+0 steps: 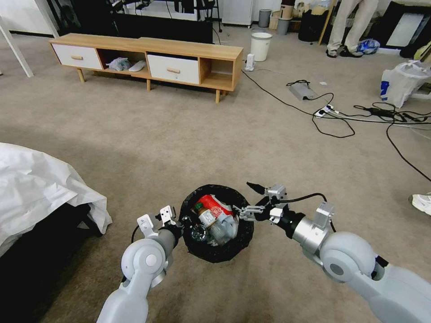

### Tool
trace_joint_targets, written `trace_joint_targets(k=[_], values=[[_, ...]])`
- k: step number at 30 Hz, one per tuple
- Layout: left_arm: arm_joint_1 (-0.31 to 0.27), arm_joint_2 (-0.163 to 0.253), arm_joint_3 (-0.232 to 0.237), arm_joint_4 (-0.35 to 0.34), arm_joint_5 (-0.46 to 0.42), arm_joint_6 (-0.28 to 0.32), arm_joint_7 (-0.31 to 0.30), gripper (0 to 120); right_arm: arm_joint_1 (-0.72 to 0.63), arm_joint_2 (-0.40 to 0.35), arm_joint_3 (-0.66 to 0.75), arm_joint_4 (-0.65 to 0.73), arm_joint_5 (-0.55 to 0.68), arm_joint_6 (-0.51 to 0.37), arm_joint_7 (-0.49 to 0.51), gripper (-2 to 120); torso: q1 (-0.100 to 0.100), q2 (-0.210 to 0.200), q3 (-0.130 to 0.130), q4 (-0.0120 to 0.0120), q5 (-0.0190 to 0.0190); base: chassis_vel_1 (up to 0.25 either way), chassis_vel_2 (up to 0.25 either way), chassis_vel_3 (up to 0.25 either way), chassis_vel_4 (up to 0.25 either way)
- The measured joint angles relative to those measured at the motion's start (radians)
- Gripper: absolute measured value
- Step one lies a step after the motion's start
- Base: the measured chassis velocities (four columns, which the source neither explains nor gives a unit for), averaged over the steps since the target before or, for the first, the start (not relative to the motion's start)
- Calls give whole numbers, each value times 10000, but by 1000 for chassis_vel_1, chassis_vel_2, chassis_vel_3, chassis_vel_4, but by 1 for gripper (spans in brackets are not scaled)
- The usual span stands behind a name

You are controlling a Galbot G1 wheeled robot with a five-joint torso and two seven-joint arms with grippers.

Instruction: Pick up the trash bin and place the garbage on the floor into it.

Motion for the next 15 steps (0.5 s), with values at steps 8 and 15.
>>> trace_joint_targets(k=[8,15], values=[[76,248,-61,-156,-180,-6,-4,0,-1040,-151,1342,-22,-1410,310,-134,100,0,0,0,-2,1,0,0,0,0],[279,390,-35,-351,-261,-60,28,0,-2574,-230,3249,80,-2915,610,-291,100,0,0,0,-1,1,0,0,0,0]])
